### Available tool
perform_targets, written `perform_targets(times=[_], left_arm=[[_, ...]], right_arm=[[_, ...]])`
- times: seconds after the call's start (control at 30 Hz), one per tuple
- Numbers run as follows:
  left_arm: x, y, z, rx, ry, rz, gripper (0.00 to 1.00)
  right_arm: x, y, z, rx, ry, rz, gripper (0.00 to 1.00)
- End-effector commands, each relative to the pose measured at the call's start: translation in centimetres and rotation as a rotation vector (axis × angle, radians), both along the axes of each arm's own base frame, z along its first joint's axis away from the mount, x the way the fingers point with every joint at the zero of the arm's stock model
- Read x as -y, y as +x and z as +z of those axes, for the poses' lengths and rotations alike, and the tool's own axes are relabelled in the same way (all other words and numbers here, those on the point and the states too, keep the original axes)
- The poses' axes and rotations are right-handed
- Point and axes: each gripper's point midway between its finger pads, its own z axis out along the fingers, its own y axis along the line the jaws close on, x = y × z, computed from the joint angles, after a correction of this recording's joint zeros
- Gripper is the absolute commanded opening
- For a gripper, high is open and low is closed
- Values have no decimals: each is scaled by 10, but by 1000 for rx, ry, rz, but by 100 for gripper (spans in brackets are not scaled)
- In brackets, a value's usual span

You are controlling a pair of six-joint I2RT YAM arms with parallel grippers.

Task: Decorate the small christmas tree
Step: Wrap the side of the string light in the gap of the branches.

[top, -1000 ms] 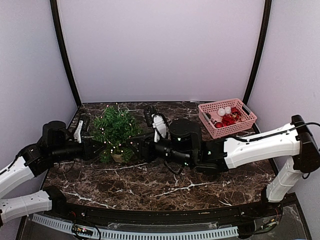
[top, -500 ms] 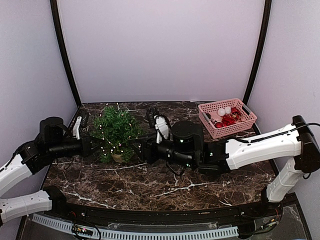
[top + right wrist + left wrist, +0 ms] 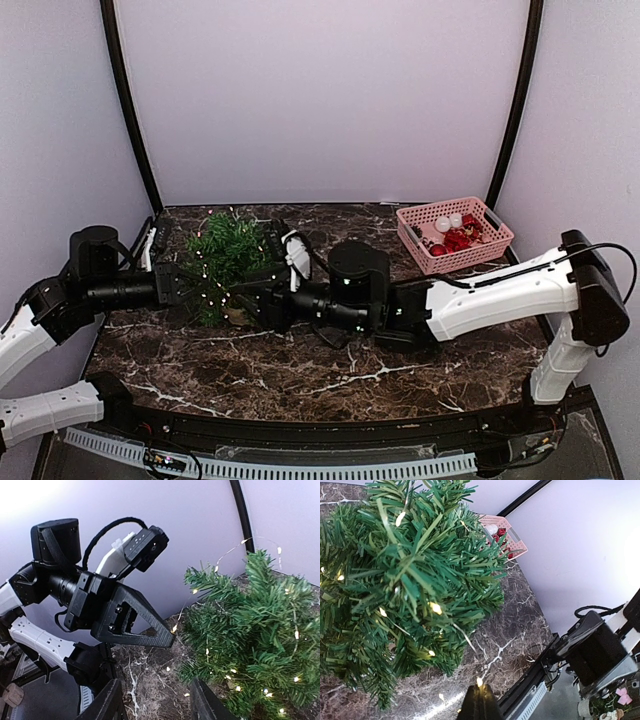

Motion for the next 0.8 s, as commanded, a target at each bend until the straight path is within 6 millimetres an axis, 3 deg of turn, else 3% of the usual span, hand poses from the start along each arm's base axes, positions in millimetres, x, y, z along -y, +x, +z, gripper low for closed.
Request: perform_targets(times=[0.0,0.23,0.37,0.63,0.77], left_arm=[[5,-4,10,-57,-98,8,0],[8,-2,11,-84,-129,14,0],[9,-2,12,-90,-138,17,0],[6,-3,12,-94,-149,33,0],[6,-2,13,-90,-159,36,0]], right_arm=[[-26,-7,6,79,26,73,46],[-50,1,-28,117,-89,78,40],[-59,5,-38,130,-123,70,36],[-72,7,-42,144,-139,87,19],[-74,7,-42,137,-133,86,0]])
